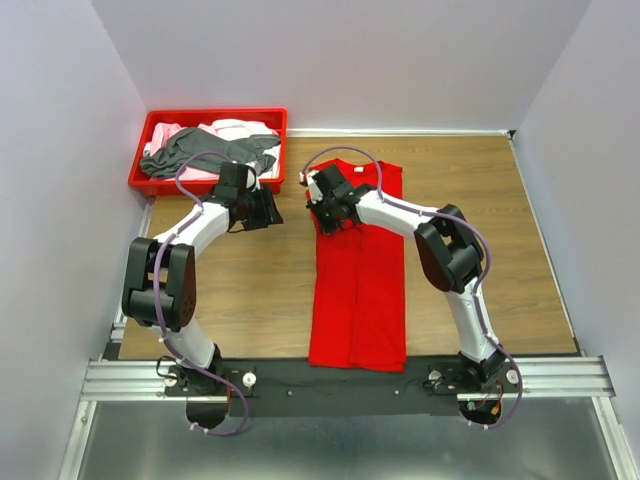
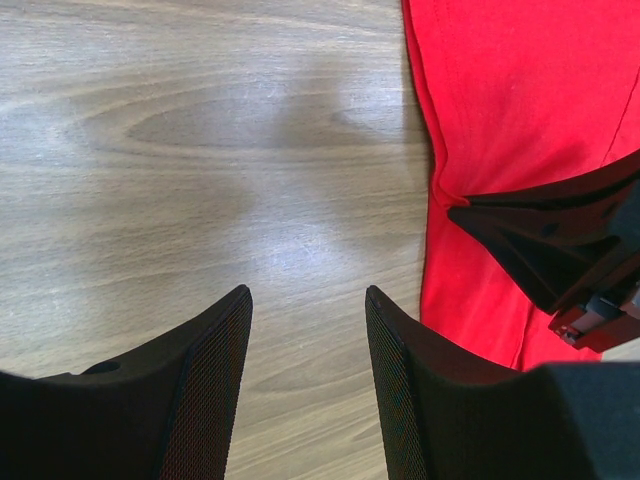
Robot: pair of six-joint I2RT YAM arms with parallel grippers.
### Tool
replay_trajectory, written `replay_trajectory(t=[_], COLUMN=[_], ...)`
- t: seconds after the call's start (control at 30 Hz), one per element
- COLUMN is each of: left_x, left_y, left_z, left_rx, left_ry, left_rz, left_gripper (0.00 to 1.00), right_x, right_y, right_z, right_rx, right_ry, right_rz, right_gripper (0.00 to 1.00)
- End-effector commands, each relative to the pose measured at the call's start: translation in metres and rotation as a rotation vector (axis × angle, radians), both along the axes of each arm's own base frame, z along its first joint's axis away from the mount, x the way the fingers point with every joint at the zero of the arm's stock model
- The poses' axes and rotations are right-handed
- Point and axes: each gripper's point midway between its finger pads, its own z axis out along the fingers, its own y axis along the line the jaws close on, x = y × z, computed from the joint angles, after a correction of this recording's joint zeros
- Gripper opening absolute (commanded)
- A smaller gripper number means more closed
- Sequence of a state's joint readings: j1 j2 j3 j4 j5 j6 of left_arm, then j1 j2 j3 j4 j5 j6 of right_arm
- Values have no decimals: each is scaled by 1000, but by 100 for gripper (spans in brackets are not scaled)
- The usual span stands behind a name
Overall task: Fold and stack the t-shirts
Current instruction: Fold the tshirt
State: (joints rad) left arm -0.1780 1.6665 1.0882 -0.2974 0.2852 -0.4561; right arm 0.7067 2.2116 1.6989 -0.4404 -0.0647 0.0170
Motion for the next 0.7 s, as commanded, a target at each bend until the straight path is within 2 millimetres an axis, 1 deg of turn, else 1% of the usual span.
replay_trajectory(t=[0.0,0.27,0.3,0.53,0.57,0.6,0.67], left_x=[11,8,8,8,7,6,7], left_y=[-6,-6,-7,-9,-9,-10,-9], left_z=[10,8,8,7,7,6,7], left_rx=[-28,-27,-27,-31,-31,-31,-30], left_ry=[-30,-24,-24,-21,-21,-19,-21], left_rz=[-19,-21,-23,-28,-28,-31,-29], left_gripper=[57,57,57,57,57,57,57], right_x=[3,13,14,15,15,16,18], right_y=[10,9,8,5,5,3,0], right_z=[26,27,27,20,18,18,23], right_rx=[80,84,85,81,78,75,78], right_ry=[-2,-10,-8,5,6,6,-4], right_rz=[-21,-53,-57,-70,-74,-85,-99], right_gripper=[12,12,14,14,11,5,1])
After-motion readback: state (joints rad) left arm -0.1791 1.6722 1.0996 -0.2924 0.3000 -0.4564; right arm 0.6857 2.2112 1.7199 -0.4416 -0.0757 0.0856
